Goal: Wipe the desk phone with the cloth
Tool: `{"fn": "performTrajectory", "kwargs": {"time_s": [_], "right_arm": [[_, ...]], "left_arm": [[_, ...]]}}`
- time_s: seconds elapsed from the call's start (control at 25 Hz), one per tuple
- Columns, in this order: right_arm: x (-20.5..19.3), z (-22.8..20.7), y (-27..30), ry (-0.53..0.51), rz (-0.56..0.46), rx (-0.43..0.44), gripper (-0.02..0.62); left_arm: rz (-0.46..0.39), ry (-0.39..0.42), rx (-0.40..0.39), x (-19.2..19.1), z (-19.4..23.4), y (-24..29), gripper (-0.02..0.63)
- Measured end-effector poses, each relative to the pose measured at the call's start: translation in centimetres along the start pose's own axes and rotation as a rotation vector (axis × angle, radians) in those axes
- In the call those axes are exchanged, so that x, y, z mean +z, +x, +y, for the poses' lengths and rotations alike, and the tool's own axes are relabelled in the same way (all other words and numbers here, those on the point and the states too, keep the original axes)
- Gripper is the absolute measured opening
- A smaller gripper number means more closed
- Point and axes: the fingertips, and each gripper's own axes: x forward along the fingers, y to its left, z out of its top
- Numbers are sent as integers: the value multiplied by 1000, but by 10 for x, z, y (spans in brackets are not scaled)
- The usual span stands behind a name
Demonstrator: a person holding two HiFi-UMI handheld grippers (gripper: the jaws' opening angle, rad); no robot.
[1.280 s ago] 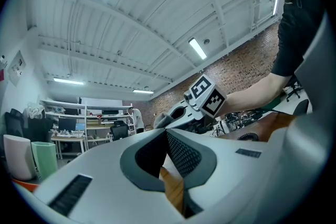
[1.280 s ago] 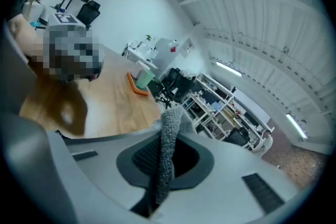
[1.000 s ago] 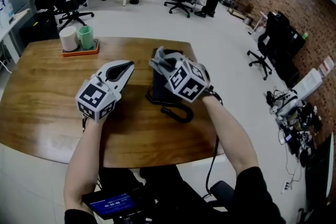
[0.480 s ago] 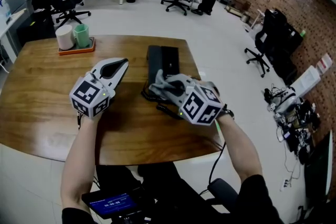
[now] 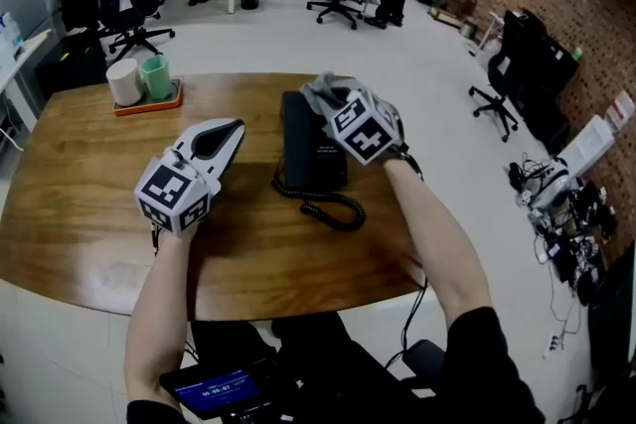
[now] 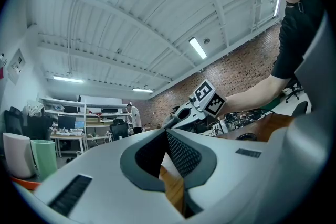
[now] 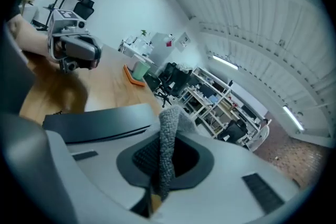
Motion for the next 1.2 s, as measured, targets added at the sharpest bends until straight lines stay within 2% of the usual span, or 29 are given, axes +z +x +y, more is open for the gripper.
{"fn": "performTrajectory", "kwargs": {"time_s": [0.12, 0.36, 0.52, 0.6, 0.64, 0.72, 0.88, 0.96, 1.08, 1.2], "right_arm": [[0, 22, -12, -46, -4, 67, 25], [-15, 101, -54, -194, 0, 240, 25], [-32, 150, -94, -321, 14, 394, 25], [-37, 158, -109, -349, 19, 465, 25], [-36, 153, -112, -328, 7, 472, 25], [-24, 121, -106, -234, -36, 402, 25], [0, 28, -71, -32, -99, 116, 25], [4, 2, -52, 16, -102, 24, 25], [5, -7, -25, 28, -77, -16, 25], [3, 5, -9, -10, -44, 13, 25]], "left_arm": [[4, 7, -4, 2, -1, 1, 0], [6, 13, -9, 0, 0, 1, 0], [7, 17, -9, 1, -3, 1, 0], [7, 17, -9, 1, -3, 1, 0], [8, 16, -10, 1, -3, 2, 0], [8, 16, -11, 1, -2, 2, 0], [7, 14, -10, -1, -1, 0, 0], [8, 17, -15, -2, -2, 0, 0], [14, 37, -30, -1, -8, 2, 0], [14, 52, -57, 2, -18, 5, 0]]}}
